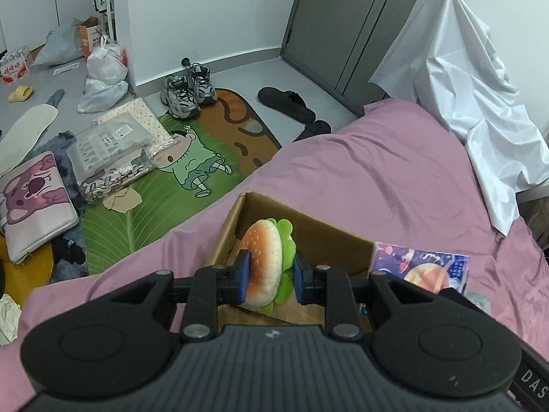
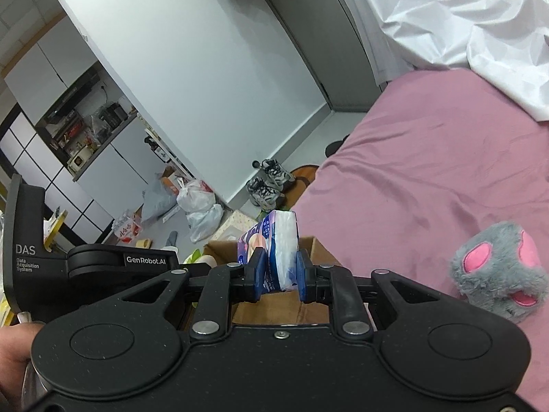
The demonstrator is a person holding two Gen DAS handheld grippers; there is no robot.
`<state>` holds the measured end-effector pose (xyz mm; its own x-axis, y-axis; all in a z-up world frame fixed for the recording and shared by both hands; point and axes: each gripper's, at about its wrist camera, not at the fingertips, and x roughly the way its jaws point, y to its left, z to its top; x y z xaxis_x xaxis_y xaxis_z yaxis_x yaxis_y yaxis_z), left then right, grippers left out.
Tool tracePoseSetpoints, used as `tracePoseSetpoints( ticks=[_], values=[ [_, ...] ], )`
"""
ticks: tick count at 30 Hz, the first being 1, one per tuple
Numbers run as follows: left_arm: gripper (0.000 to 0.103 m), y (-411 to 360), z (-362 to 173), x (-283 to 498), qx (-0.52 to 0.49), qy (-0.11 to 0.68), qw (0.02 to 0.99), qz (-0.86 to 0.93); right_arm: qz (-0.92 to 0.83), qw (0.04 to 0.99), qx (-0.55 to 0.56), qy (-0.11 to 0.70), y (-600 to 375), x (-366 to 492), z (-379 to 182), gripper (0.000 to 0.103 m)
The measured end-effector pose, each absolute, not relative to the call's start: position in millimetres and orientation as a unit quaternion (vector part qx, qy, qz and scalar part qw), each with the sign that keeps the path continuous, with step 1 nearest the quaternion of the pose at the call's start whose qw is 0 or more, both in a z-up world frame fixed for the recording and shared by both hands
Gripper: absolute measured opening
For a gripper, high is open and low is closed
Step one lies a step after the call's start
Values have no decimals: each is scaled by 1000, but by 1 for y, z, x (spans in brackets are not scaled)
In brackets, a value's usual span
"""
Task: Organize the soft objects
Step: 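Lift the hamburger and tissue pack with both tools and carry them over the box, then open both tools to drop the hamburger and tissue pack into the box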
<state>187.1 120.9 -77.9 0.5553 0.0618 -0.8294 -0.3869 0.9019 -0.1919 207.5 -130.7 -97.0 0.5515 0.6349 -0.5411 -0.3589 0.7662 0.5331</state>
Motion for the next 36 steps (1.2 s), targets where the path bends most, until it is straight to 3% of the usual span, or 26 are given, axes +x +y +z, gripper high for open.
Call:
tracePoseSetpoints(
  ticks=[5, 9, 12, 16, 19, 28, 36],
  values=[
    [31, 121, -79, 192, -167, 455, 865, 133, 298, 854, 181, 386, -119, 213, -104, 19],
    [44, 128, -75, 193, -174, 455, 863, 136, 306, 847, 178, 397, -110, 216, -111, 19],
    [48, 130, -71, 193, -165, 455, 864, 142, 309, 845, 177, 399, -106, 216, -112, 20],
    [59, 128, -68, 192, -161, 456, 864, 139, 315, 843, 182, 397, -108, 218, -111, 28],
    [73, 124, -66, 191, -146, 456, 867, 138, 314, 842, 185, 398, -112, 216, -110, 41],
    [83, 111, -56, 176, -131, 463, 864, 150, 291, 858, 182, 382, -129, 200, -90, 79],
    [89, 97, -43, 158, -117, 453, 870, 155, 256, 868, 178, 386, -159, 186, -80, 89]
  ],
)
